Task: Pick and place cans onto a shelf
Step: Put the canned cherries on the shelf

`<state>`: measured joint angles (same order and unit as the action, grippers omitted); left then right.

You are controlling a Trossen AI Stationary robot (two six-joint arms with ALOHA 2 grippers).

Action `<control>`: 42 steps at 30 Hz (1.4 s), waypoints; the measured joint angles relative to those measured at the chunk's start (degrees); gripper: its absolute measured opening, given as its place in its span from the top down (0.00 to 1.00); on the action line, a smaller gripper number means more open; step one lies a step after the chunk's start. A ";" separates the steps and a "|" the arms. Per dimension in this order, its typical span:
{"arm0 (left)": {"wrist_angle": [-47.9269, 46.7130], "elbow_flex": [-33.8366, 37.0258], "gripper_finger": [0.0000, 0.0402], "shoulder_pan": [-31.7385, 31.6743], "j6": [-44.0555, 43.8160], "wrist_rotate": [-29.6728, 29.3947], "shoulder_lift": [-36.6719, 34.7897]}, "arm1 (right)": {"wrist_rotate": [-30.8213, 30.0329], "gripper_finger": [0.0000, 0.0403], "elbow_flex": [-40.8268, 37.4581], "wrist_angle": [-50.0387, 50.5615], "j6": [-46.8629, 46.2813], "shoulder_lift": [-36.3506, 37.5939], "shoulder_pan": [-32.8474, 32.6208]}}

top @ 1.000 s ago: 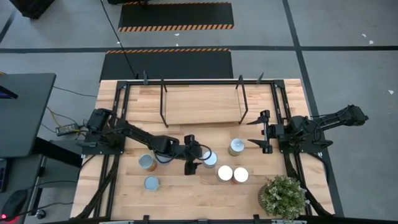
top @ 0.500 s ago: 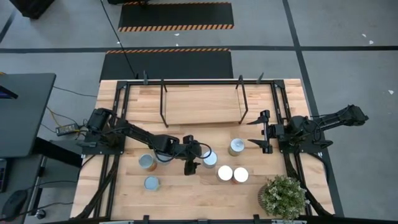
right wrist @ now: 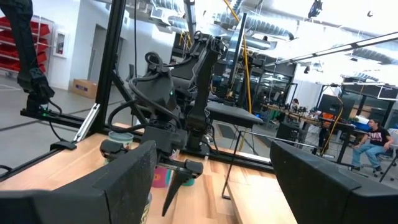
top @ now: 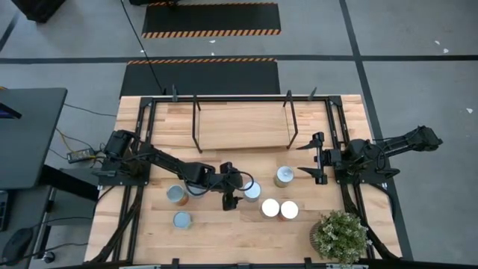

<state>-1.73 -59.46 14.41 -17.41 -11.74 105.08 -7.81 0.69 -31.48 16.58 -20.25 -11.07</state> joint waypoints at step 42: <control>11.19 0.07 0.05 -2.39 12.99 7.48 0.92 | 0.00 0.20 0.00 -0.25 -0.53 0.02 -0.02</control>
<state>9.46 -59.40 12.03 -4.42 -4.26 106.00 -7.81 0.69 -31.73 16.05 -20.23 -11.09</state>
